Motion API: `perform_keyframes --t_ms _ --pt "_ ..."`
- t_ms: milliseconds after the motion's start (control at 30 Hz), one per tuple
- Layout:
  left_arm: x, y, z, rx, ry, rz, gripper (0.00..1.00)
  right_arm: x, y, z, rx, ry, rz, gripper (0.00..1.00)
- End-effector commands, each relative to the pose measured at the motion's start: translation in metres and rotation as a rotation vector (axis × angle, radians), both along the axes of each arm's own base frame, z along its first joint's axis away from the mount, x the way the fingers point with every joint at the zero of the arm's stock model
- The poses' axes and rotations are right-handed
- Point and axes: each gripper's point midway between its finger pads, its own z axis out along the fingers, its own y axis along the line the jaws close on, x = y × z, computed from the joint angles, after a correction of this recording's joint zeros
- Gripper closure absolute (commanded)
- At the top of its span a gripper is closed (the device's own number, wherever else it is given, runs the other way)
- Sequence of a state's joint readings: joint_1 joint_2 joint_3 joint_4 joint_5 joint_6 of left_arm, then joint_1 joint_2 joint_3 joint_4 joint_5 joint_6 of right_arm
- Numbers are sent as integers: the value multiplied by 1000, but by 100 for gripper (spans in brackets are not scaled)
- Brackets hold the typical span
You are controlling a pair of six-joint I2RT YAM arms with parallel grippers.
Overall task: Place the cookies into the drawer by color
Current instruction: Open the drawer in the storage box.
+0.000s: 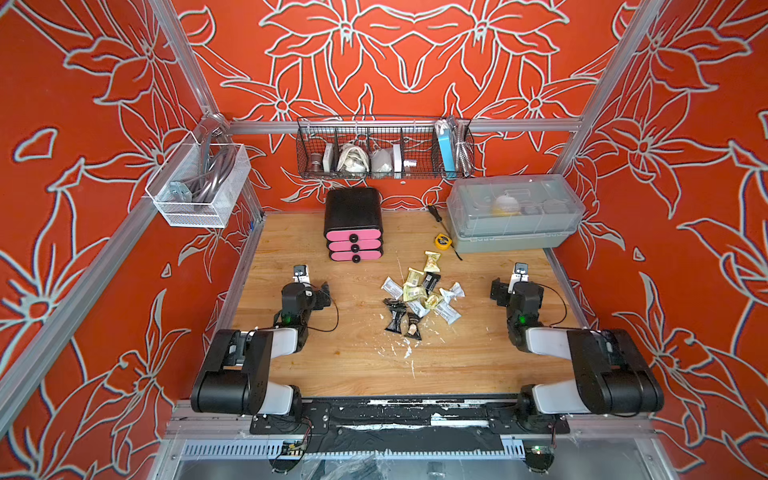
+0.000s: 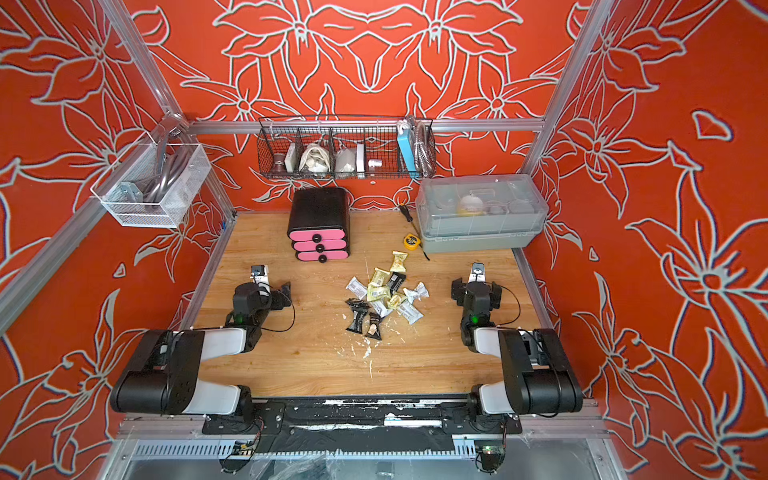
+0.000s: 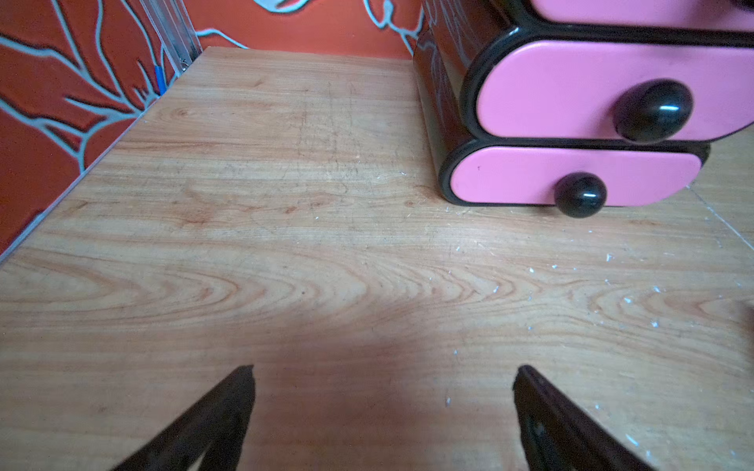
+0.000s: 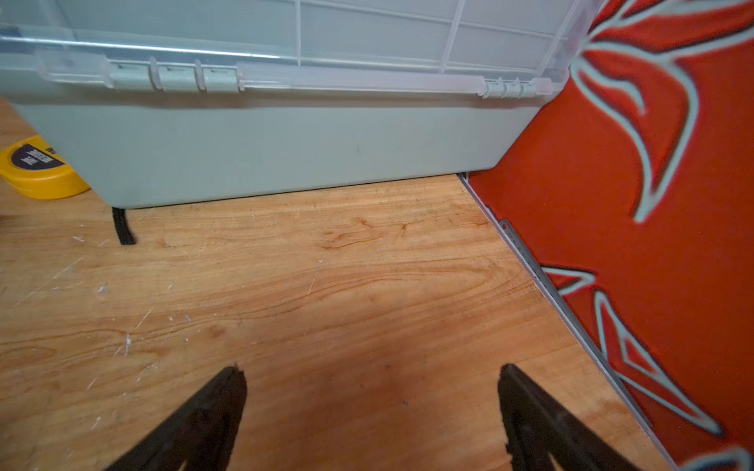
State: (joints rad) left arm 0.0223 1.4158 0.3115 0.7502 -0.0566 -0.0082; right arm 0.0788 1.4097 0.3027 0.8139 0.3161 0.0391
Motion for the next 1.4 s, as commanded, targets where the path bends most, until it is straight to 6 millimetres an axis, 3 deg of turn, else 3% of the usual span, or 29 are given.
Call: perform_keyframes --t_ms 0,533,733,833,933,1000,1100,1267,1367 --pt "3 -1 7 -10 -28 -3 2 1 -1 4 -8 -14 -10 0" --pt "2 0 7 -10 -28 -2 2 -2 0 8 -22 -37 -14 0" --pt "3 -1 8 -10 -30 -3 2 -10 16 18 -69 -87 48 1" --pt "3 -1 7 -10 -28 -3 2 -15 20 47 -95 -43 47 0" --pt "3 -1 7 -10 -28 -4 2 -17 25 101 28 -107 51 1" --pt "3 -1 7 -10 -27 -4 2 -26 30 111 154 -146 55 3" --pt "3 -1 7 -10 -28 -3 2 -45 32 108 422 -157 -13 13" --pt "3 -1 7 -10 -27 -3 2 -78 103 111 780 -42 293 26" --pt "3 -1 8 -10 -29 -3 2 -104 137 104 913 81 420 29"
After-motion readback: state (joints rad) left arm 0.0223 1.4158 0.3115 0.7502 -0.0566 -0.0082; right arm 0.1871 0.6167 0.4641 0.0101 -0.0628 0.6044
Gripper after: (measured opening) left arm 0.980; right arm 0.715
